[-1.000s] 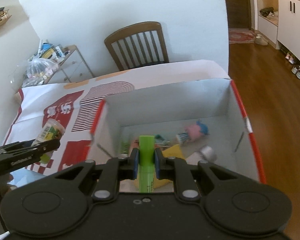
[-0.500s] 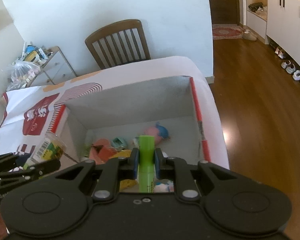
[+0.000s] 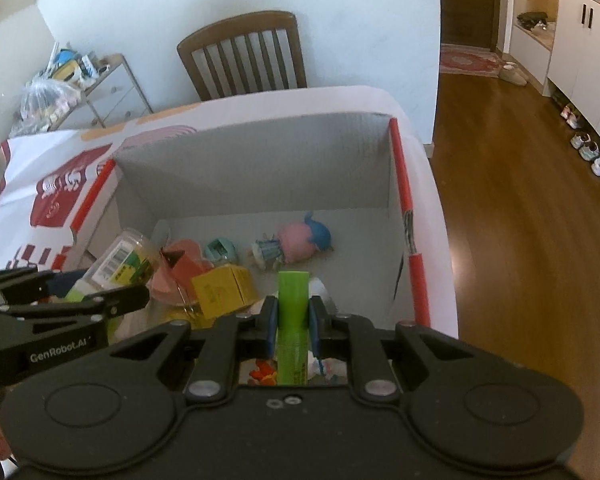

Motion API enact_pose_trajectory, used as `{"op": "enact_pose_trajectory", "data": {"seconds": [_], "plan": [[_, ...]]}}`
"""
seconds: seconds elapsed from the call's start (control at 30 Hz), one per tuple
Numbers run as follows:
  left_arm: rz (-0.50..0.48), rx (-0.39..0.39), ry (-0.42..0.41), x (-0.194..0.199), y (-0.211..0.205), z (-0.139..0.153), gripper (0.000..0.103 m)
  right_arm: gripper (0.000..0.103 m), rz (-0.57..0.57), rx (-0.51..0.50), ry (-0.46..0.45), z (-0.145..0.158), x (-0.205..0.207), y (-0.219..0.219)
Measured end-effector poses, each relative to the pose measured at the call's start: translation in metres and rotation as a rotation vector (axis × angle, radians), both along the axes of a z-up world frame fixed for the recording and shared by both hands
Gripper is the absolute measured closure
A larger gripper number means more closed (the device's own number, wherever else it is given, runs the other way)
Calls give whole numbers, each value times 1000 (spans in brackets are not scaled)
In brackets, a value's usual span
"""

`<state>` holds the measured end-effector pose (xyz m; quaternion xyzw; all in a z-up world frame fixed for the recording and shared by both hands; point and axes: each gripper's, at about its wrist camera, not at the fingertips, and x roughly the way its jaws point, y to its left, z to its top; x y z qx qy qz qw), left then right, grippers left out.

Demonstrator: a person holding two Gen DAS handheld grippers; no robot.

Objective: Organize rigid objects
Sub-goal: 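Lower both items into the box and open both grippers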

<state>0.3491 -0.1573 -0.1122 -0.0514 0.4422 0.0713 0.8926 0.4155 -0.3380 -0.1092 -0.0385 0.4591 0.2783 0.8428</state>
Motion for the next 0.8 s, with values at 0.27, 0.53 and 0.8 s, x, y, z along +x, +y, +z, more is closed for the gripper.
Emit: {"op": "enact_pose_trajectory", "data": {"seconds": [0.27, 0.53, 0.8], "plan": [[-8, 42, 14, 5, -7, -2, 58, 88, -7, -16, 1, -7, 3, 2], [-32, 47, 27, 4, -15, -1, 58, 87, 7, -8, 17, -7, 1, 2], [-51, 42, -26, -12, -17, 15, 49, 82, 47, 26, 3, 5, -13, 0]]}}
